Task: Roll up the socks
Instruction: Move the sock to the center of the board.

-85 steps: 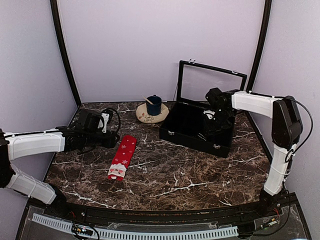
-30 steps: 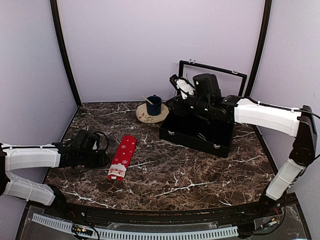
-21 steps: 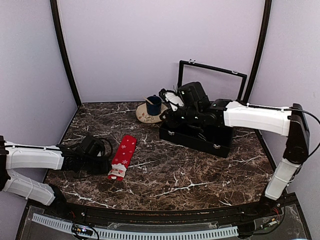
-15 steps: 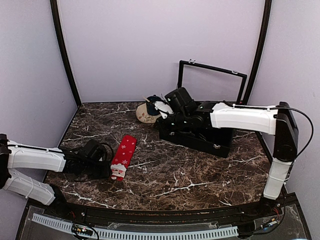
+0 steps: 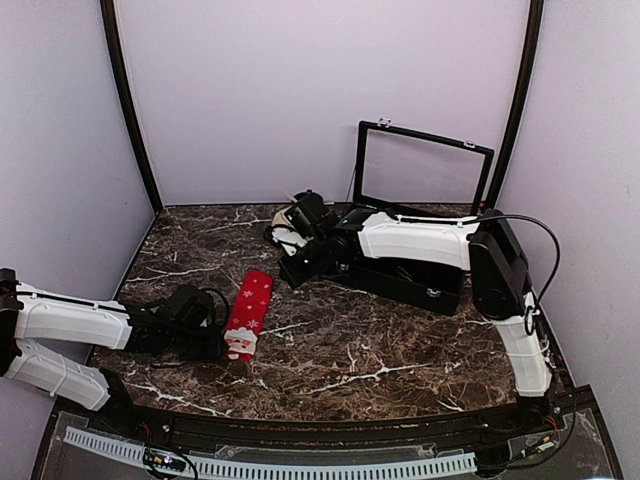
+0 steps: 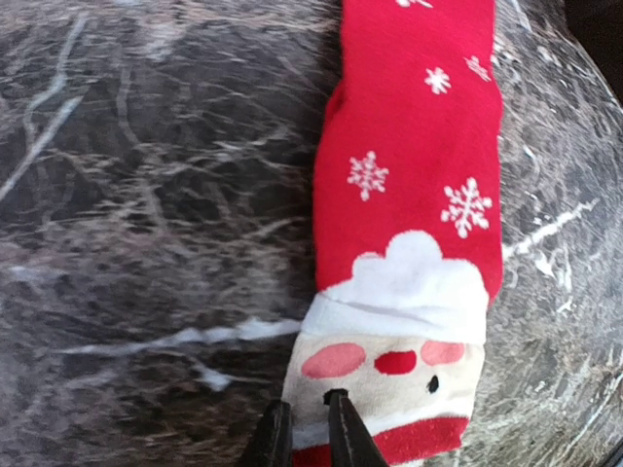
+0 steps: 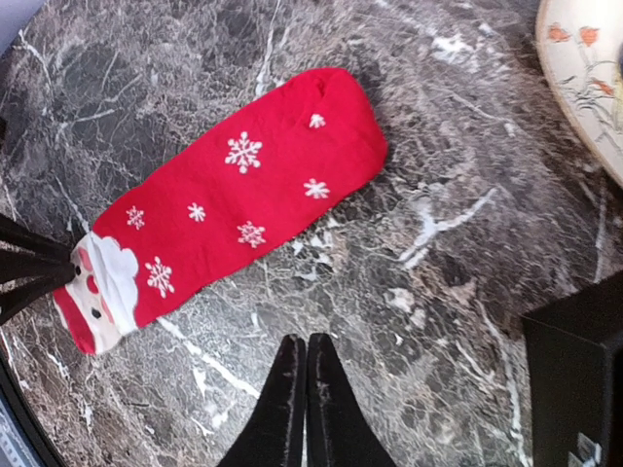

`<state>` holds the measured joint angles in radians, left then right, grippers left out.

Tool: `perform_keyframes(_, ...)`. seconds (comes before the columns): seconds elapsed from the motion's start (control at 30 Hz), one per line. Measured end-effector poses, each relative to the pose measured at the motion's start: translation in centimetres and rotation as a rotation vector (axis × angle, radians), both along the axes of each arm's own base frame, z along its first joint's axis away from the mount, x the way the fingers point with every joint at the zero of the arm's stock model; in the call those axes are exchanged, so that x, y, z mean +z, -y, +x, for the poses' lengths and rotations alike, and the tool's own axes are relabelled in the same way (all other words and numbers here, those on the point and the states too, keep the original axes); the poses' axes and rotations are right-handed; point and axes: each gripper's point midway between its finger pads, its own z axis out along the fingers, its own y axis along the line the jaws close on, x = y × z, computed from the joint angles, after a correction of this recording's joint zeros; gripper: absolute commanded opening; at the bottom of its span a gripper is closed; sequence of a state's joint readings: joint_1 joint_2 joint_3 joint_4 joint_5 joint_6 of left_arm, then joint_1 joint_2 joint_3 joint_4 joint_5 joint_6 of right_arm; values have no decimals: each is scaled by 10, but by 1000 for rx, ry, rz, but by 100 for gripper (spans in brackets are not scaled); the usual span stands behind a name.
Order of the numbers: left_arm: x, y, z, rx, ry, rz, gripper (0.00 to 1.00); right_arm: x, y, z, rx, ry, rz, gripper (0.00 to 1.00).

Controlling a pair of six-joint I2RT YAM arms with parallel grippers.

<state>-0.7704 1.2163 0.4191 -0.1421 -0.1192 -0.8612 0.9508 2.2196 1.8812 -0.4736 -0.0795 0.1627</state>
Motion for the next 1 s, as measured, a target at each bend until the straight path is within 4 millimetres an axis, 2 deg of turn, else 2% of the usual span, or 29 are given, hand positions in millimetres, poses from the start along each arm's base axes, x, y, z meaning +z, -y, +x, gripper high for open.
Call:
perform_keyframes(0.23, 0, 26, -4, -62, -3, -58, 16, -29, -21, 2, 30, -59, -16, 4)
perform_keyframes(0.5, 0, 54, -9, -127, -18, -103, 16, -50, -33, 4, 48, -92, -17, 4)
perform_keyframes(0.63, 0, 71, -12, -163, -25, -127, 16, -55, -33, 3, 51, -100, -24, 7)
perform_keyframes(0.83, 0, 104, -13, -226, -36, -163, 15, -56, -30, 8, 32, -76, -44, 20)
perform_keyframes(1.0, 1, 133, -10, -280, -42, -191, 15, -66, -7, 10, -28, -57, -101, 27)
